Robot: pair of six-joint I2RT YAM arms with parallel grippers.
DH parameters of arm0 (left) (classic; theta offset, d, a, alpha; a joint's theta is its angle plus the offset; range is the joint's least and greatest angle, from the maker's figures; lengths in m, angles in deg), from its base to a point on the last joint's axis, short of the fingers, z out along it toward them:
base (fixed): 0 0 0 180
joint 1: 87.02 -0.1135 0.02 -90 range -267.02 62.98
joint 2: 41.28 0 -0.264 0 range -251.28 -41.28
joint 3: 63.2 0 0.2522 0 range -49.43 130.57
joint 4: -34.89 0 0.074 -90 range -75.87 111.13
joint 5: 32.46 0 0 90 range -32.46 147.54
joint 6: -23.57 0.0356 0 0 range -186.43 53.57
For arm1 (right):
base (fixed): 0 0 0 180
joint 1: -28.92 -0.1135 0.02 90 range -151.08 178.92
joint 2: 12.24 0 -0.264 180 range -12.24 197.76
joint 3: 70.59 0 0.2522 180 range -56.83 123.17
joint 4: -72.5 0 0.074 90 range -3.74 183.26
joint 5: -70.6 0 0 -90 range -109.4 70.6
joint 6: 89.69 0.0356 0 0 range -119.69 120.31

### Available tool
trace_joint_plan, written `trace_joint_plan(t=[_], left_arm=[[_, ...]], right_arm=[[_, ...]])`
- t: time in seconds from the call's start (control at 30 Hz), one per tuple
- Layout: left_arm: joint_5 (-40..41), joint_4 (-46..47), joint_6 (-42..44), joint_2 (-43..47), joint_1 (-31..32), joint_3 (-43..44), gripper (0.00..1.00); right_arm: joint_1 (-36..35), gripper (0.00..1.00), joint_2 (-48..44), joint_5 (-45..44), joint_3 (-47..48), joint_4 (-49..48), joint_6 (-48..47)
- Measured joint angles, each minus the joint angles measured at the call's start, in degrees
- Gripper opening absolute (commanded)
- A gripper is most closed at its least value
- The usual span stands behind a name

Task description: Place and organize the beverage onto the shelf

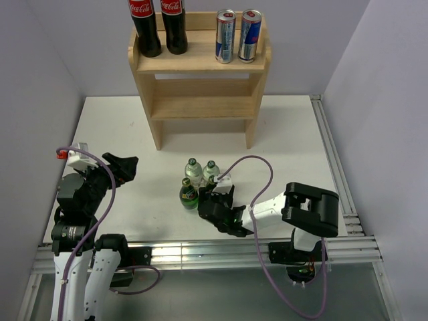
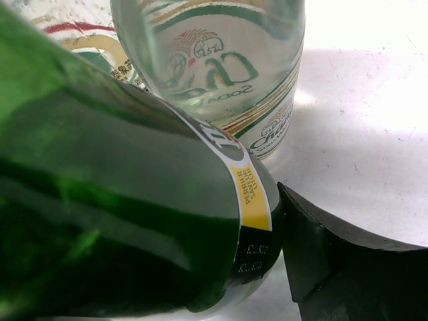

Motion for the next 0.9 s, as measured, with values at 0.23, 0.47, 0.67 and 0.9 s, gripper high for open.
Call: trace_joint_plan(t=[0.23, 0.47, 0.67, 0.9], left_arm=[[-0.22, 0.20, 0.00, 0.00, 0.00, -0.07, 0.99], [-0.44, 0.48, 0.02, -0.13, 0.00, -0.07, 0.99], [-0.44, 0.50, 0.02, -0.15, 0.00, -0.07, 0.99], [-0.42, 0.52, 0.02, -0.15, 0.00, -0.09, 0.99]], right_arm=[[-0.02, 0.00, 0.24, -0.98, 0.24, 0.52, 1.55], [-1.01, 0.00, -1.36, -2.08, 1.86, 9.03, 4.79], [-5.18, 0.00, -7.04, -2.51, 2.49, 23.56, 7.98], [-7.72, 0.00, -16.50, -5.14, 5.14, 35.52, 9.81]])
